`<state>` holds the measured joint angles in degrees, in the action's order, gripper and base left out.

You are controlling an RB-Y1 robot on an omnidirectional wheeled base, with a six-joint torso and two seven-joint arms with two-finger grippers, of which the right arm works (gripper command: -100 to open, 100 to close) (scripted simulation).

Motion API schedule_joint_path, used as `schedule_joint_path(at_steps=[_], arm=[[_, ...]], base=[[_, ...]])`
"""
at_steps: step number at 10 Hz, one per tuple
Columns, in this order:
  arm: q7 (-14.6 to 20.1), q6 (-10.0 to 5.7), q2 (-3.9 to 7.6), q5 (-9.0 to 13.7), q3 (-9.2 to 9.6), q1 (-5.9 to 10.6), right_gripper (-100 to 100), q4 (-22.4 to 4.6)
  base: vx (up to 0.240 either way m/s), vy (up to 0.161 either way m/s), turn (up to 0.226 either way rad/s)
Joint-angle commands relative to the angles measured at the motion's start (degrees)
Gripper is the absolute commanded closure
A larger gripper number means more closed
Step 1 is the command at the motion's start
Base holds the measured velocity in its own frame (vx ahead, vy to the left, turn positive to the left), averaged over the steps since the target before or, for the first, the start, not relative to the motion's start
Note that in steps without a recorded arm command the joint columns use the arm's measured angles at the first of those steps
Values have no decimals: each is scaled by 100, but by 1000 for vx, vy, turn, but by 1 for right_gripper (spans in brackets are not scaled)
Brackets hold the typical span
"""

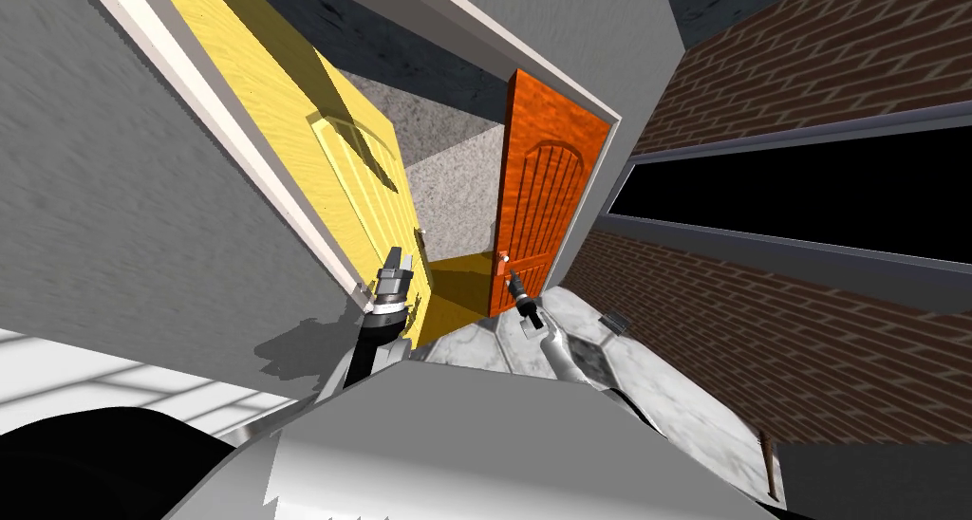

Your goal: Push the door open

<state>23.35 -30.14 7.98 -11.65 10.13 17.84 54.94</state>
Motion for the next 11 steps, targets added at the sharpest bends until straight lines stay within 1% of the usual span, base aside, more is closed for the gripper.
schedule_joint_path(at_steps=[1, 7, 8, 11], arm=[[52, -28, 8, -31, 25, 121, -100, -222], [202, -97, 28, -126, 103, 512, -100, -905], [243, -116, 33, -152, 124, 617, -100, -1087], [303, -144, 41, -190, 156, 774, -100, -1362]], base=[[74, -91, 45], [61, -87, 40], [86, -100, 60], [62, -79, 37]])
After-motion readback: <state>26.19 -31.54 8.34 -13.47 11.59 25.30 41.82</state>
